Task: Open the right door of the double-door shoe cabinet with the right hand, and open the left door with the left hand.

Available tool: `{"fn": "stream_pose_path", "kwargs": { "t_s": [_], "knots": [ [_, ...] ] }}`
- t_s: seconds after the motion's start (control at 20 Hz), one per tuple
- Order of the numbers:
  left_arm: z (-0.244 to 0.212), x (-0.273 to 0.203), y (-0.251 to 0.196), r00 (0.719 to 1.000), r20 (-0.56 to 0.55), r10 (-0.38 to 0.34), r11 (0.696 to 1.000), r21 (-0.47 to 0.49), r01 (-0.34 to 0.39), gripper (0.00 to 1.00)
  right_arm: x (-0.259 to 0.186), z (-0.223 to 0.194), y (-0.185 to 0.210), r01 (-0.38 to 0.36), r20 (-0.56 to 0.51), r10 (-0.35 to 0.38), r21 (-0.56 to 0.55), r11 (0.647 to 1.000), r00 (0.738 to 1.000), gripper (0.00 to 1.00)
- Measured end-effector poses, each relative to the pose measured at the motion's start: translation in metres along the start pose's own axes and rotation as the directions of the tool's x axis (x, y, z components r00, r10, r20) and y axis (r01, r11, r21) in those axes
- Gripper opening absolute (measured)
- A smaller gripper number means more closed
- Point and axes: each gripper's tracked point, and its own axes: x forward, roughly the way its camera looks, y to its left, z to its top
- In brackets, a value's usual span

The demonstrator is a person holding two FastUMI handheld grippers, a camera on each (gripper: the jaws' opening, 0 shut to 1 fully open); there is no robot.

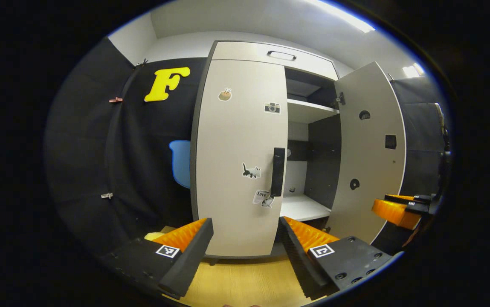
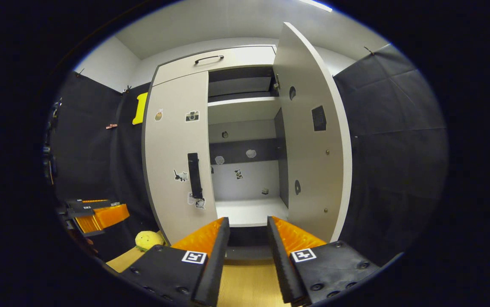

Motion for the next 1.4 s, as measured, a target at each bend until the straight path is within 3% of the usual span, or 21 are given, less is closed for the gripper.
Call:
{"fn": "stream_pose_path", "kwargs": {
  "t_s": [0.05,0.15,0.3,0.55,0.75,1.4],
  "knots": [
    [0.005,0.010,-0.004,1.000,0.006,0.004,1.000,0.007,-0.004,0.95,0.003,-0.005,-0.002,-0.010,-0.012,0.010,-0.004,1.000,1.000,0.71],
    [0.014,0.032,-0.015,1.000,0.010,0.006,1.000,0.011,-0.006,0.95,0.008,-0.016,-0.008,-0.020,-0.036,0.019,-0.011,1.000,0.999,0.87],
    [0.027,0.070,-0.030,1.000,0.011,0.001,1.000,-0.001,-0.001,0.95,0.009,-0.027,-0.016,-0.028,-0.056,0.028,0.003,1.000,0.998,0.99],
    [0.042,0.133,-0.053,1.000,0.025,-0.003,1.000,-0.018,0.004,0.94,0.003,-0.041,-0.035,-0.024,-0.077,0.026,0.031,0.999,0.997,0.99],
    [0.044,0.176,-0.067,1.000,0.016,0.006,1.000,-0.021,-0.006,0.93,-0.003,-0.053,-0.036,-0.073,-0.102,0.074,0.013,0.997,0.992,0.98],
    [0.049,0.223,-0.076,0.998,-0.007,0.055,0.998,0.028,-0.054,0.53,-0.004,-0.076,-0.043,-0.169,-0.165,0.173,0.036,0.985,0.971,0.98]
  ]
}}
